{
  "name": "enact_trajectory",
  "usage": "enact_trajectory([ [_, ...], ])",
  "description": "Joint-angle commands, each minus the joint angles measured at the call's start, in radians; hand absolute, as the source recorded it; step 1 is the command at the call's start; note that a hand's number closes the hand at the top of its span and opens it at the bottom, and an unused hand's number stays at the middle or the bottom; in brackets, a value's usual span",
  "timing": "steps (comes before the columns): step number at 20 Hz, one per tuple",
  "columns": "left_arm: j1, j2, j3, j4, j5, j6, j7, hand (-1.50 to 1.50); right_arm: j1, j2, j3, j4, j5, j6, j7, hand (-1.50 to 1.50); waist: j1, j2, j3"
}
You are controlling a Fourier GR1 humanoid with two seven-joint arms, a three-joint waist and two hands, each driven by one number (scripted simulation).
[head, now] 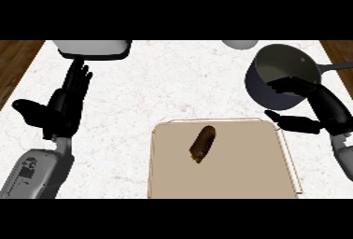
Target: Pick the sweet potato from the tray and place it in the pot
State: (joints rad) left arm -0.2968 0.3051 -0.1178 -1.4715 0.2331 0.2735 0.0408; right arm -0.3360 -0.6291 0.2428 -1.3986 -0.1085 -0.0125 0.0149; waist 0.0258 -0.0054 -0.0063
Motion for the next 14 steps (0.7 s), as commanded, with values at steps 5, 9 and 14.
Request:
enact_trajectory([
  [5, 0.040, 0.032, 0.085, -0.065, 0.061, -0.064, -0.025, 0.00, -0.019, -0.088, 0.088, -0.104, 0.170, 0.124, -0.074, -1.50, -0.020, 0.002, 0.006],
  [9, 0.050, 0.030, 0.107, -0.018, 0.061, -0.090, -0.094, 0.00, -0.104, -0.128, 0.153, -0.180, 0.222, 0.219, 0.142, -1.50, -0.016, 0.003, 0.004],
  [14, -0.022, -0.014, 0.058, -0.022, 0.012, -0.035, -0.041, 0.00, -0.206, -0.072, 0.281, -0.193, 0.273, 0.364, 0.342, -1.50, -0.009, 0.005, 0.004],
])
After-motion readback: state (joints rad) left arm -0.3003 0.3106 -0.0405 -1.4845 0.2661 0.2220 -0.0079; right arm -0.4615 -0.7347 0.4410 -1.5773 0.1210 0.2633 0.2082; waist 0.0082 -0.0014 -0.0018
